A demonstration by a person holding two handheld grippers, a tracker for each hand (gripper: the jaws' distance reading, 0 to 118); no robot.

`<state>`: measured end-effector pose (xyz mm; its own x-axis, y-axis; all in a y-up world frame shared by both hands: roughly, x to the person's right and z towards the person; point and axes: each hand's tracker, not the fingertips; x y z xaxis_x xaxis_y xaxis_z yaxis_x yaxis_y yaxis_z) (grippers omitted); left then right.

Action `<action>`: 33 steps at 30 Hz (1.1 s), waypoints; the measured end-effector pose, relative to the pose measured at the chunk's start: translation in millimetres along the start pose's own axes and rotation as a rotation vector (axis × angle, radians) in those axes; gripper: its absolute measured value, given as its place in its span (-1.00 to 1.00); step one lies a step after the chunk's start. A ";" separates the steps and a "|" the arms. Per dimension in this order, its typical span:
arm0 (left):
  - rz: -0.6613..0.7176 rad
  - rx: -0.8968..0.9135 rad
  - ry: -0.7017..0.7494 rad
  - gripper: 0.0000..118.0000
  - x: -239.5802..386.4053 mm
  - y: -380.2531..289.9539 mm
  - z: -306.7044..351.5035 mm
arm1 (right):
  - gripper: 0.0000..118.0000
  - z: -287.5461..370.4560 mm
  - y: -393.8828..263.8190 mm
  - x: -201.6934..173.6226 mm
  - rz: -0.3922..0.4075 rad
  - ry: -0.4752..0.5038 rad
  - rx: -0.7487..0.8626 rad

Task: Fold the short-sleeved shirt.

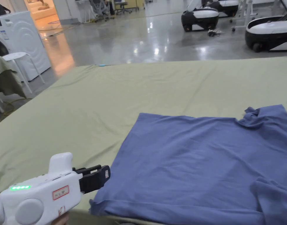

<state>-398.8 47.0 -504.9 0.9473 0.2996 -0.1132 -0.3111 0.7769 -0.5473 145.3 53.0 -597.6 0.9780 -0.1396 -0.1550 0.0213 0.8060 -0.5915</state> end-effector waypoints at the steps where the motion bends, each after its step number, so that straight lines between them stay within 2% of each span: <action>1: 0.019 -0.006 -0.006 0.18 -9.9 -5.0 4.8 | -1.00 1.0 -1.4 1.4 -0.009 -0.001 0.000; 5: 0.003 -0.065 -0.018 0.18 -17.0 -25.9 9.6 | -1.00 4.6 -3.6 2.1 -0.084 0.030 -0.003; 8: -0.055 -0.117 -0.007 0.17 -6.2 -39.7 -0.8 | -1.00 6.6 -3.4 -1.8 -0.079 0.028 -0.001; 10: -0.055 -0.168 0.019 0.10 -4.6 -47.5 -14.2 | -1.00 9.1 -3.4 -3.2 -0.064 0.025 -0.003; 12: -0.014 -0.200 0.010 -0.19 -4.1 -50.7 -24.4 | -1.00 12.1 -4.4 -2.1 -0.050 0.012 -0.006; 13: -0.042 -0.175 0.059 -0.33 0.9 -52.1 -26.1 | -1.00 13.2 -5.2 -0.2 -0.043 0.002 -0.010; 15: -0.104 -0.187 0.079 -0.76 7.9 -47.8 -29.3 | -1.00 14.5 -7.3 4.1 -0.045 -0.017 -0.015; 17: -0.084 -0.211 0.051 -0.81 12.6 -46.7 -35.5 | -1.00 15.3 -11.1 11.5 -0.077 -0.021 -0.023; 20: -0.188 -0.244 0.098 -0.85 27.8 -48.8 -44.6 | -1.00 17.2 -18.0 21.7 -0.107 -0.027 -0.035; 26: -0.173 -0.275 0.083 -0.85 23.3 -41.5 -46.8 | -0.98 36.9 -36.8 58.2 -0.076 -0.124 -0.014; 27: -0.169 -0.277 0.082 -0.85 23.6 -42.0 -47.5 | -0.70 42.9 -39.0 65.4 -0.079 -0.123 -0.015; 29: -0.179 -0.274 0.087 -0.85 33.7 -42.4 -41.2 | 0.14 52.2 -40.9 76.4 -0.079 -0.094 -0.049; 30: -0.193 -0.269 0.093 -0.85 36.3 -44.2 -40.7 | 0.33 58.2 -44.4 82.0 -0.074 -0.088 -0.048; 31: -0.208 -0.265 0.099 -0.85 38.9 -45.7 -40.3 | 0.25 63.7 -47.5 83.8 -0.066 -0.086 -0.043; 33: -0.231 -0.267 0.110 -0.85 46.6 -44.1 -38.3 | 0.29 64.7 -51.8 85.9 -0.049 -0.116 -0.074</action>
<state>-338.0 5.6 -517.8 0.9973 0.0605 -0.0414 -0.0706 0.6410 -0.7643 241.7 36.5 -529.1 0.9937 -0.1067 -0.0344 0.0584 0.7544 -0.6538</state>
